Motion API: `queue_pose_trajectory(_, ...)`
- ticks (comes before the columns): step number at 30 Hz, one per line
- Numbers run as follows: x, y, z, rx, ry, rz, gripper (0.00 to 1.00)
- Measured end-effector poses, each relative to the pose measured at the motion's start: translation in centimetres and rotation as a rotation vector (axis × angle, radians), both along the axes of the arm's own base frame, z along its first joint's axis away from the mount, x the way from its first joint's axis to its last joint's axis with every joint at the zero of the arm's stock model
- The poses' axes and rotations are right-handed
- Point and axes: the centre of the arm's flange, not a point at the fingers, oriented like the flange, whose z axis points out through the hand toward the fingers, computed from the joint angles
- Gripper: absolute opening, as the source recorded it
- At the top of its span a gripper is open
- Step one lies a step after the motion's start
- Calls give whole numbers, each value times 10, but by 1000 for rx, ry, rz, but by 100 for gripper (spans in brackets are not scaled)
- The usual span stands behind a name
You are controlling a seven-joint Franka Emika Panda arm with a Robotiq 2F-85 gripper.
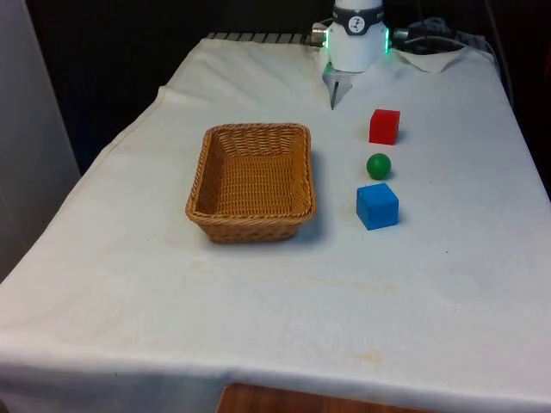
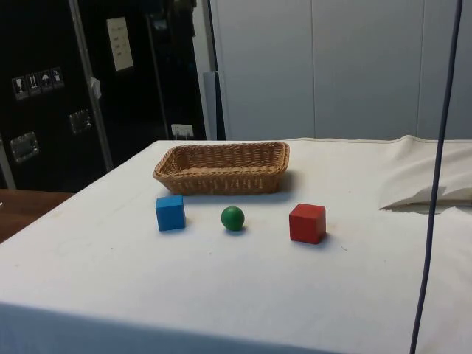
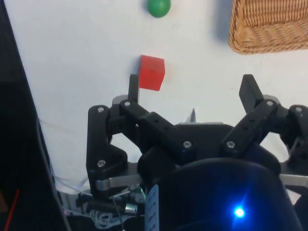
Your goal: Place all non-red objects into the basket.
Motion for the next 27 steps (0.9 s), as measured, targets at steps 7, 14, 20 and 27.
queue_pose_trajectory(7, 3, 11, -1, 2, -22, 11, 100)
queue_pose_trajectory(14, 8, 25, -7, 8, -47, 39, 100)
queue_pose_trajectory(20, 11, 28, -12, 9, -53, 58, 100)
queue_pose_trajectory(27, 9, 36, -25, 14, -78, 83, 100)
